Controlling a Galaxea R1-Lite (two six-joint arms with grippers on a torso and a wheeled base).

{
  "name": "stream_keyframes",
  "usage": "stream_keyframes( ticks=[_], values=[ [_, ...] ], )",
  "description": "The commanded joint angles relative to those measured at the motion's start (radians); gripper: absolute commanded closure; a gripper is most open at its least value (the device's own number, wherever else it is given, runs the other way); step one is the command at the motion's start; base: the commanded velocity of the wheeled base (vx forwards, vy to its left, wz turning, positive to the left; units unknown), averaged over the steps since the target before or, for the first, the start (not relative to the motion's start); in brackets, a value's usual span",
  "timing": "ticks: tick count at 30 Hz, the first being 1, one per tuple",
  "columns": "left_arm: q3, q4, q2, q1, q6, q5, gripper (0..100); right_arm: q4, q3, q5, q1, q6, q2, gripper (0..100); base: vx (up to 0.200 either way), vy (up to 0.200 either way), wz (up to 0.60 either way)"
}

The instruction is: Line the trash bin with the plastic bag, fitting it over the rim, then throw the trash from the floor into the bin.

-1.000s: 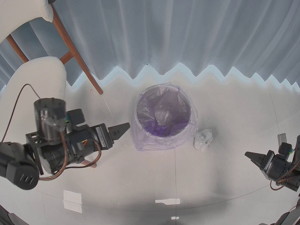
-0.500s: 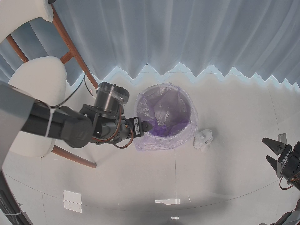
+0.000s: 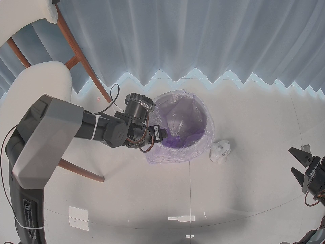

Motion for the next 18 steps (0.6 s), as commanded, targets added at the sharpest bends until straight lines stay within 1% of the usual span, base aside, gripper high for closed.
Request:
stream_keyframes(
  ticks=[1, 7, 8, 10, 14, 16, 18],
  values=[
    [-0.149, 0.047, 0.116, 0.025, -0.003, 0.016, 0, 0.002, 0.004, 0.006, 0.0, 0.008, 0.004, 0, 0.0, 0.0, 0.0],
    [-0.302, 0.147, 0.189, 0.029, -0.006, 0.021, 0, -0.001, 0.003, 0.008, -0.002, 0.013, 0.007, 0, 0.0, 0.0, 0.0],
    [-0.308, 0.15, 0.192, 0.029, -0.004, 0.022, 100, -0.001, 0.003, 0.008, -0.002, 0.013, 0.007, 0, 0.0, 0.0, 0.0],
    [-0.34, 0.176, 0.211, 0.026, -0.004, 0.05, 100, -0.001, 0.003, 0.008, -0.002, 0.013, 0.01, 0, 0.0, 0.0, 0.0],
    [-0.347, 0.175, 0.215, 0.026, 0.002, 0.087, 100, -0.001, 0.003, 0.011, -0.002, 0.013, 0.013, 0, 0.0, 0.0, 0.0],
    [-0.35, 0.172, 0.214, 0.029, 0.005, 0.09, 100, -0.001, 0.003, 0.011, -0.002, 0.013, 0.013, 0, 0.0, 0.0, 0.0],
    [-0.411, 0.179, 0.201, 0.046, 0.029, 0.077, 100, 0.001, 0.004, 0.011, -0.002, 0.014, 0.013, 0, 0.0, 0.0, 0.0]
  ],
)
